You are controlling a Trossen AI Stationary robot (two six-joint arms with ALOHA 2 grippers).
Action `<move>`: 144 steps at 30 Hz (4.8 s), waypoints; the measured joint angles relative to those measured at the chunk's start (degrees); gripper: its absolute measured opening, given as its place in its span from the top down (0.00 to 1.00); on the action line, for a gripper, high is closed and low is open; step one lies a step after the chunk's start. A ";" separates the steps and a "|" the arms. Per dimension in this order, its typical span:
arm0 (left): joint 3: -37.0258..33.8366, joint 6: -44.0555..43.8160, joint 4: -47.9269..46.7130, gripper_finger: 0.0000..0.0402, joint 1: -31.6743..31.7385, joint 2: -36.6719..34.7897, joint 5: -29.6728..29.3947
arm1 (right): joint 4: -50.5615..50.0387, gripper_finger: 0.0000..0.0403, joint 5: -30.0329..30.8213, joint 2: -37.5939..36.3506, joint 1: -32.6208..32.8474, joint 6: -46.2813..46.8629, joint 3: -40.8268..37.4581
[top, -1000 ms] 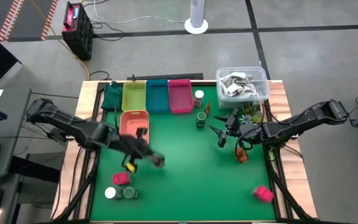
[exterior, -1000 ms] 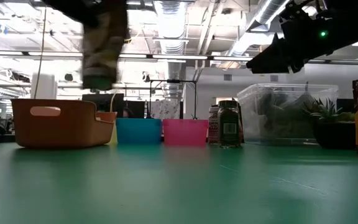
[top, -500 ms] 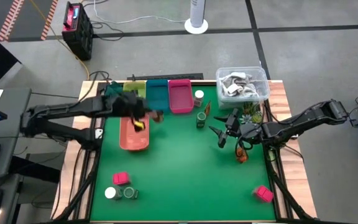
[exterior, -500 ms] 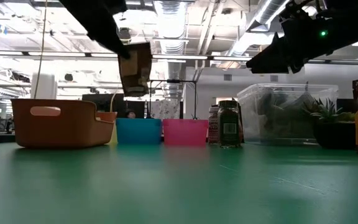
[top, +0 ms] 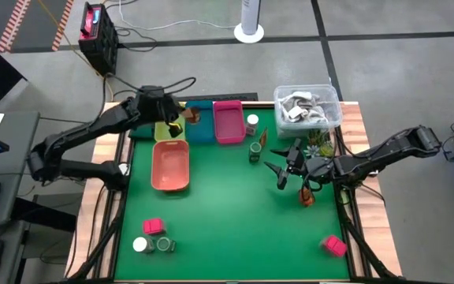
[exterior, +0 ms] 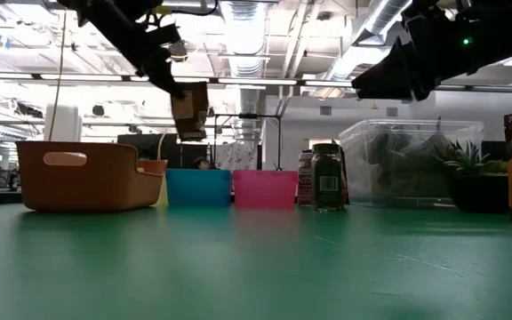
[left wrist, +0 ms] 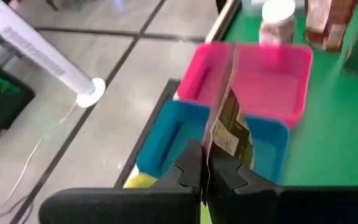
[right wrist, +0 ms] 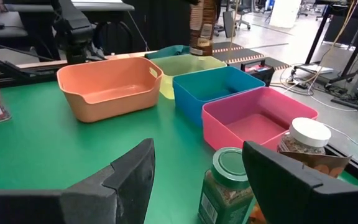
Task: Sort spices by type
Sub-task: Put the bottom orange spice bag into the blue bin, then put the top orange spice bag into the blue bin
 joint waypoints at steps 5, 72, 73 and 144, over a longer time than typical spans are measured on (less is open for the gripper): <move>0.02 1.76 2.30 1.00 2.99 4.41 2.73 | 0.15 0.33 -0.16 0.02 0.00 -0.04 0.00; 1.94 -1.46 11.59 0.48 -19.32 16.36 -7.27 | -1.23 0.33 -0.73 -0.24 -1.46 0.40 0.00; 2.72 -3.67 11.63 0.48 -20.30 17.13 -7.27 | -2.59 0.33 -0.73 -0.75 -1.46 0.48 0.06; 42.16 -17.17 17.95 1.00 -21.97 59.48 -2.92 | -48.48 0.33 27.62 -19.56 11.54 11.85 16.24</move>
